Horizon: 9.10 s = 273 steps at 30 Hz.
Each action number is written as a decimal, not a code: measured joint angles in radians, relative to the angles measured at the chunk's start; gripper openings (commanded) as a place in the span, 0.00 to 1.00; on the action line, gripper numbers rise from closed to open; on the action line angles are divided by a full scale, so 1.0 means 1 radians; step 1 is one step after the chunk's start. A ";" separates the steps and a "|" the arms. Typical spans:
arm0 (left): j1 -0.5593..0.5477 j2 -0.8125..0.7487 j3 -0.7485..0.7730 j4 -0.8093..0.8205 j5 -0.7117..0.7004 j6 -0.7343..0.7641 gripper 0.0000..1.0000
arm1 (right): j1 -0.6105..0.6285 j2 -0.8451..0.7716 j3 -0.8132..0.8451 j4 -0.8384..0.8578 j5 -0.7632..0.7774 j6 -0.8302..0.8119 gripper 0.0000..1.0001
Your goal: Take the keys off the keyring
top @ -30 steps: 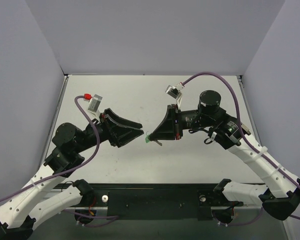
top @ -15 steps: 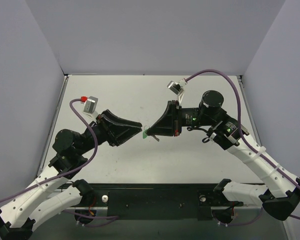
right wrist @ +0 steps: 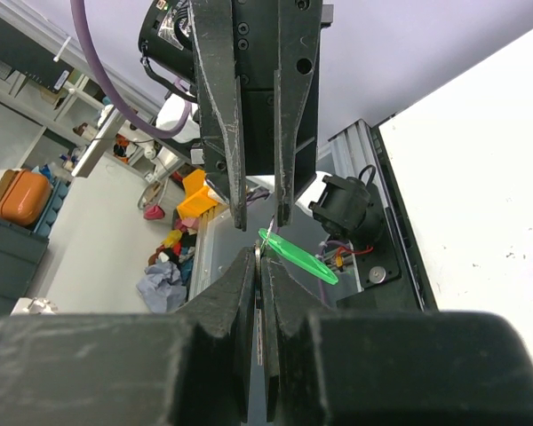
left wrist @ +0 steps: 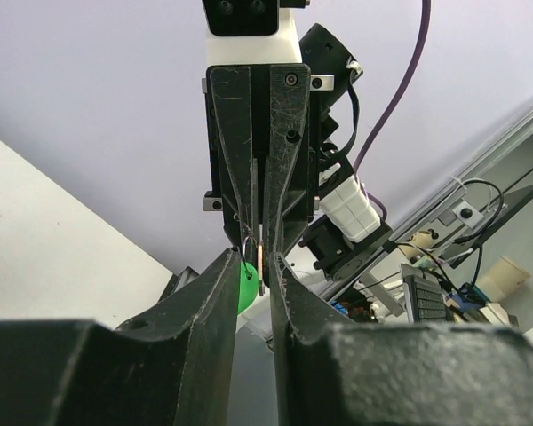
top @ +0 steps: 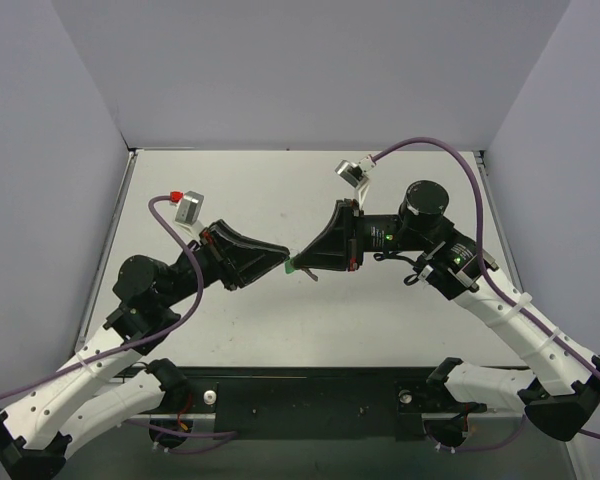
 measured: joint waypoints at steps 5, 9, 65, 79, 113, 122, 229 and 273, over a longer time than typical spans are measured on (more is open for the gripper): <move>-0.004 0.005 0.000 -0.003 0.000 0.005 0.15 | 0.000 0.000 0.000 0.006 0.000 0.004 0.00; -0.005 0.014 0.002 -0.003 0.002 0.005 0.11 | 0.000 0.000 0.000 0.004 0.000 0.004 0.00; -0.005 0.308 0.468 -0.815 0.426 0.534 0.00 | 0.007 0.071 0.080 -0.467 -0.207 -0.237 0.00; 0.003 0.237 0.434 -0.813 0.262 0.491 0.75 | 0.018 0.072 0.080 -0.466 -0.174 -0.253 0.00; 0.035 0.029 0.072 -0.234 0.244 0.077 0.54 | 0.025 0.032 0.080 -0.357 -0.060 -0.217 0.00; 0.035 0.029 0.061 -0.229 0.256 0.073 0.46 | 0.025 0.032 0.080 -0.329 -0.041 -0.198 0.00; 0.006 -0.009 -0.036 -0.049 -0.149 -0.096 0.00 | 0.058 -0.056 -0.051 0.032 0.438 0.079 0.21; -0.013 -0.108 0.030 -0.302 -0.271 0.043 0.56 | 0.064 -0.025 -0.071 0.096 0.293 0.087 0.00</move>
